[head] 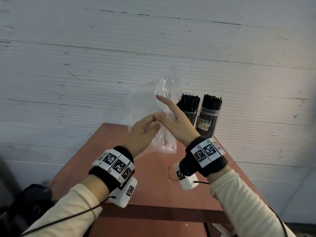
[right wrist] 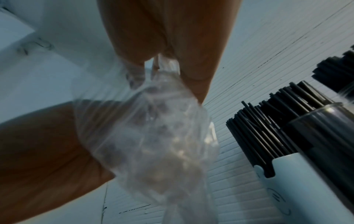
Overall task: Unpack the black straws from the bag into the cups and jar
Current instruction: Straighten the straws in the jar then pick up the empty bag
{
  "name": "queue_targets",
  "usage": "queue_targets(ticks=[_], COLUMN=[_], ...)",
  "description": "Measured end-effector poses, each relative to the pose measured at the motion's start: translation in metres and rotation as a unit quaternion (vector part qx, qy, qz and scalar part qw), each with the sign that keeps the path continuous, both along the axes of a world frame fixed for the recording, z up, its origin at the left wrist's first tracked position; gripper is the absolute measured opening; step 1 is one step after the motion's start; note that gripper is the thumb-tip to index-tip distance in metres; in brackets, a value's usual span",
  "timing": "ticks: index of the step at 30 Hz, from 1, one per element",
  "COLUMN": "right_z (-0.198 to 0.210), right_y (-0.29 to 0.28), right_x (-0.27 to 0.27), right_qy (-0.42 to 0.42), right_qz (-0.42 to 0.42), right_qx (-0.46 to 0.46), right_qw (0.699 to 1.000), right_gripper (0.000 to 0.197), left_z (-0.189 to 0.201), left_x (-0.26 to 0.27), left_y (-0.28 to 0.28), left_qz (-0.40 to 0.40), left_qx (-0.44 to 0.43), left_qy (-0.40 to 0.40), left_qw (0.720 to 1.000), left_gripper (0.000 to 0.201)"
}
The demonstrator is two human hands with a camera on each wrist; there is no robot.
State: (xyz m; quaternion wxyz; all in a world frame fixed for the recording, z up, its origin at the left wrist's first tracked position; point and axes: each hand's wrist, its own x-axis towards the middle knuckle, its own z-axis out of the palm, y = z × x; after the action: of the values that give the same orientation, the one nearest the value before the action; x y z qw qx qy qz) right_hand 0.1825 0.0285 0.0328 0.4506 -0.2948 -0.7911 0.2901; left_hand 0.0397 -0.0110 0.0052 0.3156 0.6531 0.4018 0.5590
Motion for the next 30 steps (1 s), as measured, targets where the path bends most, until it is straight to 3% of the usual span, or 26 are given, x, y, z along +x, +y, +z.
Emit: queue_targets(ticks=[5, 7, 10, 12, 15, 17, 18, 22, 26, 28, 30], right_z=[-0.006, -0.005, 0.001, 0.005, 0.009, 0.010, 0.009, 0.002, -0.003, -0.001, 0.002], right_y=[0.000, -0.003, -0.007, -0.011, -0.011, -0.009, -0.007, 0.007, 0.019, 0.021, 0.020], right_x=[0.018, 0.027, 0.044, 0.052, 0.057, 0.058, 0.058, 0.051, 0.029, 0.018, 0.011], right_qy=[0.021, 0.025, 0.057, 0.089, 0.121, 0.124, 0.122, 0.013, -0.133, -0.181, -0.182], right_qz=[-0.051, -0.060, -0.063, -0.056, -0.054, -0.068, -0.079, -0.182, -0.286, -0.294, -0.261], right_qx=[-0.002, 0.016, 0.036, 0.031, 0.023, 0.012, 0.011, 0.040, 0.080, 0.076, 0.087], right_qw=[0.998, 0.998, 0.996, 0.994, 0.991, 0.990, 0.989, 0.982, 0.945, 0.935, 0.944], right_gripper=[0.044, 0.045, 0.045, 0.045, 0.045, 0.045, 0.045, 0.043, 0.048, 0.049, 0.051], left_z=[-0.002, 0.001, -0.001, -0.002, 0.004, 0.006, 0.008, 0.008, 0.010, 0.013, 0.015], left_x=[-0.003, -0.011, -0.038, -0.054, -0.060, -0.058, -0.057, -0.047, -0.021, -0.005, 0.005], left_y=[-0.004, -0.007, 0.005, 0.015, 0.020, 0.023, 0.026, 0.043, 0.048, 0.045, 0.043], left_qz=[-0.076, -0.033, 0.110, 0.159, 0.041, -0.044, -0.043, 0.076, 0.212, 0.227, 0.216], left_qx=[-0.035, -0.033, 0.007, -0.022, -0.123, -0.134, -0.114, -0.060, 0.010, 0.079, 0.133], left_qy=[0.041, -0.002, -0.055, -0.051, -0.137, -0.221, -0.227, -0.165, 0.039, 0.101, 0.142], left_qw=[0.996, 0.999, 0.992, 0.986, 0.982, 0.965, 0.966, 0.982, 0.976, 0.965, 0.957], left_gripper=[0.035, 0.029, 0.020, 0.028, 0.043, 0.055, 0.060, 0.060, 0.066, 0.065, 0.065])
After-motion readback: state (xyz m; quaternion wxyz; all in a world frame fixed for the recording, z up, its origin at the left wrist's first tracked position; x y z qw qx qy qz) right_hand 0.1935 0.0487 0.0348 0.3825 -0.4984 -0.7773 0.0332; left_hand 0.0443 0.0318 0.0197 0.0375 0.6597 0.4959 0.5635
